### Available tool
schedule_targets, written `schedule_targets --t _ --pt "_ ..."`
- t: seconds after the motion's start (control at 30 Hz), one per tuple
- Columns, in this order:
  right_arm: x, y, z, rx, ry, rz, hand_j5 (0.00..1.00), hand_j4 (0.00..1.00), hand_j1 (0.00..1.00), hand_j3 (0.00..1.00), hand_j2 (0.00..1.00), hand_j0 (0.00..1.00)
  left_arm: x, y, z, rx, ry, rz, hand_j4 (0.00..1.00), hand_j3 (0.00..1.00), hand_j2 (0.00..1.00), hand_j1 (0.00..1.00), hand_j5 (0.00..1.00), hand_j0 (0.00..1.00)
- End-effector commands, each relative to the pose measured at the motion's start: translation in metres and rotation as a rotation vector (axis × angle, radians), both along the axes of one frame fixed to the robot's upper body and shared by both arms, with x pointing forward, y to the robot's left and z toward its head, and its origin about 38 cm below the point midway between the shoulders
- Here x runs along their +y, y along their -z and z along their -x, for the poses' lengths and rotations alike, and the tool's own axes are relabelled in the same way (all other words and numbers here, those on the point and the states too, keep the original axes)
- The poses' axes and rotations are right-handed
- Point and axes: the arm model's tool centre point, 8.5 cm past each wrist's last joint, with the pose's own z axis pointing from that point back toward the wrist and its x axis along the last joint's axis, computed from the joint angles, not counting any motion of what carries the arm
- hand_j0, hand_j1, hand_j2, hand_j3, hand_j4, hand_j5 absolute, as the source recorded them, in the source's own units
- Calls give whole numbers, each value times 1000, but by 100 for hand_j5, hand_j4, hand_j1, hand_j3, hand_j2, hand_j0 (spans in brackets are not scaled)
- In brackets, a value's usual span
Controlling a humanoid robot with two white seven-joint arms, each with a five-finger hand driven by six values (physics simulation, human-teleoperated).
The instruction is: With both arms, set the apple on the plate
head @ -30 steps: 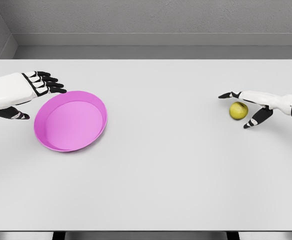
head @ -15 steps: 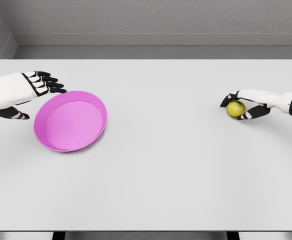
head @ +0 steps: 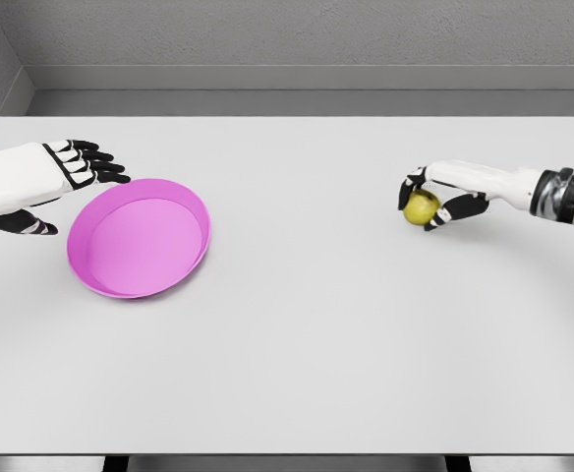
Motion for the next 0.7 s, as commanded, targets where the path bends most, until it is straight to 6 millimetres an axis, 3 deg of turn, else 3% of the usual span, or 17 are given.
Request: schedule_targets --t 0.0,0.13,0.33,0.37,0.4,0.5,0.67 --pt "47 -3 -2 -8 -76 -73 40 40 40 40 40 40 0 -1 0 1 -2 5 100 100 100 100 100 100" --pt "104 1 -4 25 -119 -126 40 40 40 40 40 40 0 -1 0 1 -2 5 100 100 100 100 100 100" --pt "107 2 -5 28 -121 -132 41 41 41 41 41 41 0 -1 0 -1 -2 5 100 100 100 100 100 100" --pt "107 0 -6 22 -120 -132 75 75 75 75 75 75 0 -1 0 -1 -2 5 100 100 100 100 100 100" --pt "104 0 -6 19 -115 -119 100 100 100 100 100 100 0 -1 0 -1 -2 5 100 100 100 100 100 100" --pt "91 -1 -7 12 -96 -102 100 100 100 100 100 100 0 -1 0 -1 -2 5 100 100 100 100 100 100" --pt "87 0 -9 12 -83 -109 100 100 100 100 100 100 0 0 0 2 -1 5 100 100 100 100 100 100"
